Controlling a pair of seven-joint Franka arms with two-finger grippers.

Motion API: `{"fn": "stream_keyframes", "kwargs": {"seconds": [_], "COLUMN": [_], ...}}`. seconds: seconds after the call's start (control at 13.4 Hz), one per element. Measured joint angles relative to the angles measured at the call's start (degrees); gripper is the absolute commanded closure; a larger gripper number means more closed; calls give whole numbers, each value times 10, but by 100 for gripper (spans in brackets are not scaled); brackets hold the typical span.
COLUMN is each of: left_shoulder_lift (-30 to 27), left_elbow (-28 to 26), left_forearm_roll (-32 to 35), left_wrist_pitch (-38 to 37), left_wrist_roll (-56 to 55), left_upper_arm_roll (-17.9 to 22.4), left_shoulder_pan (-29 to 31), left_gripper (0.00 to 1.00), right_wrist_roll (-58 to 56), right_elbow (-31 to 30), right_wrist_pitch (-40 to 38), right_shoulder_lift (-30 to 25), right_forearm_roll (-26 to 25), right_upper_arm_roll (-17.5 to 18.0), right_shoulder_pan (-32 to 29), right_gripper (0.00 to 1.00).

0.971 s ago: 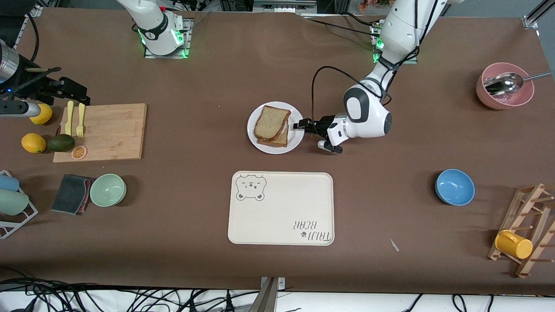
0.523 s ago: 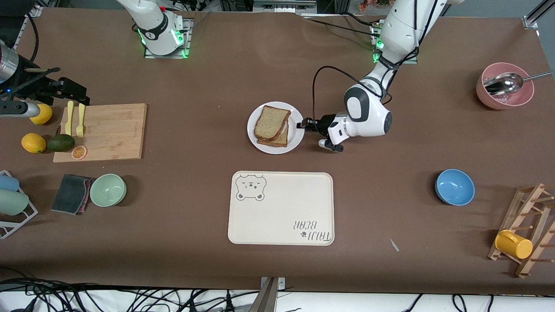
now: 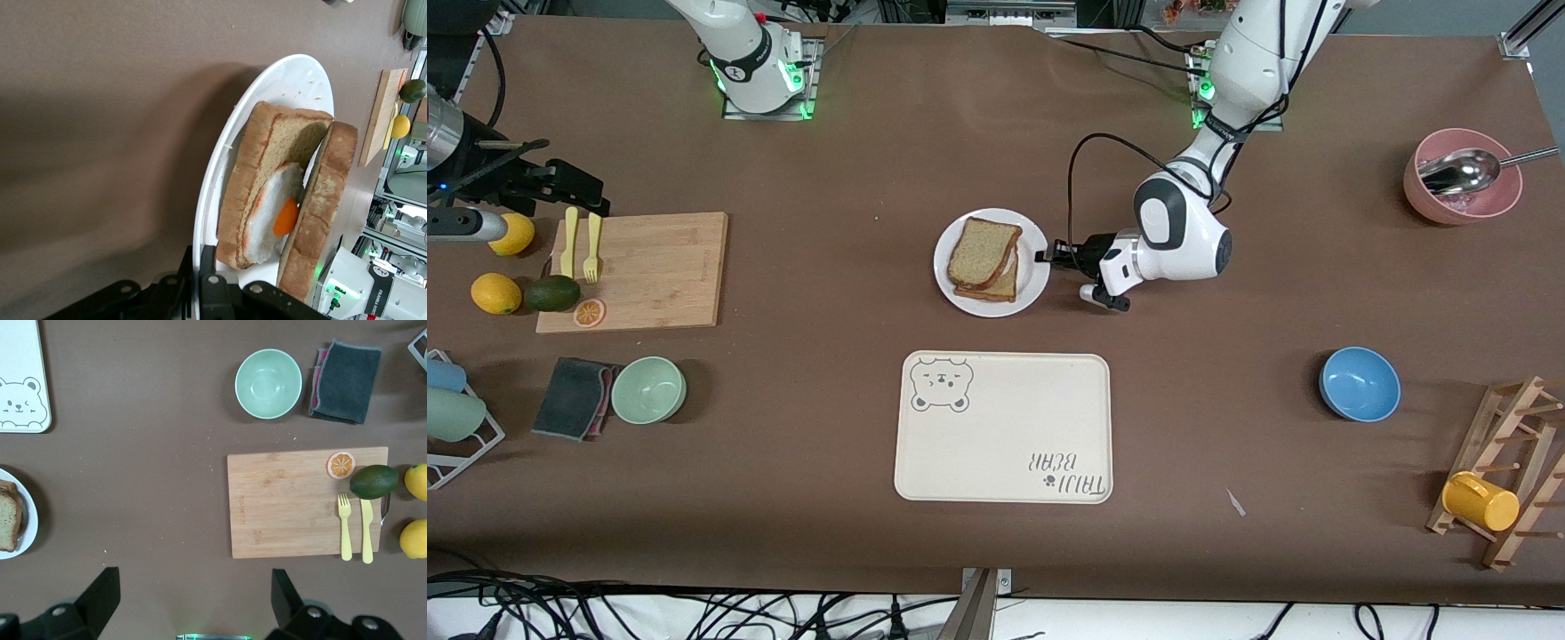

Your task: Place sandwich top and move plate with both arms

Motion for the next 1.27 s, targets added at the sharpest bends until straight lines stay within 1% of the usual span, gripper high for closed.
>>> {"fn": "stream_keyframes", "kwargs": {"seconds": [0.67,0.9,1.27], "left_shoulder_lift": [0,0,0], "left_elbow": [-1,2,7], "left_forearm_roll": [-16,-16,-27], "left_wrist_pitch": [-5,-8,-42], "left_wrist_roll": [2,21,40], "left_upper_arm_roll": [1,3,37], "left_shoulder_pan": [0,0,1], "left_gripper": [100,100,100], "right_wrist_roll": [0,0,0], "right_elbow": [0,0,0], "right_wrist_pitch": [0,0,0], "right_shoulder_lift": [0,0,0], "right_forearm_roll": [0,0,0], "right_upper_arm_roll": [-4,-4,-4], "right_shoulder_pan": [-1,-1,-1], "right_gripper": [0,0,0]}}
